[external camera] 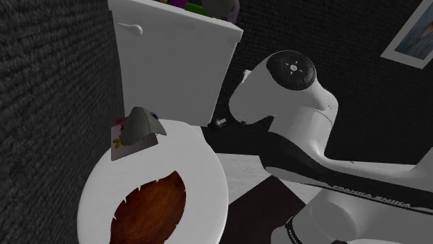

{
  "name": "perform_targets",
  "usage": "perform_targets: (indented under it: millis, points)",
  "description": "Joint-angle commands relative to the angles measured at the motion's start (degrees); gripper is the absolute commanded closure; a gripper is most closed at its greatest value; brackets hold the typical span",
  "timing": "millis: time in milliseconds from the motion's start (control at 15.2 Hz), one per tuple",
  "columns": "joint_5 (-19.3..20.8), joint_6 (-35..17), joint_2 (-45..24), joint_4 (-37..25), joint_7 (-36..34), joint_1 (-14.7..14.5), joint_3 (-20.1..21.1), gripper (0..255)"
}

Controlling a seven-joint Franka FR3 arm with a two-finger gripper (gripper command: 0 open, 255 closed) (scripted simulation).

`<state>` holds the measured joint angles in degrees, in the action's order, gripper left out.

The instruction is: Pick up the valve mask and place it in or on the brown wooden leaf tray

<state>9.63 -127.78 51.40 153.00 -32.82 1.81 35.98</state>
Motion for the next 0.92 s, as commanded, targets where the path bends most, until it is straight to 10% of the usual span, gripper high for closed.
perform_targets:
  millis: [0,858]
  points:
    - [2.3,-4.4,-2.1,-0.1,-6.2,3.4,7.0,0]
    - [14.1,-15.7,6.8,-16.4,-39.9,44.4,57.0,0]
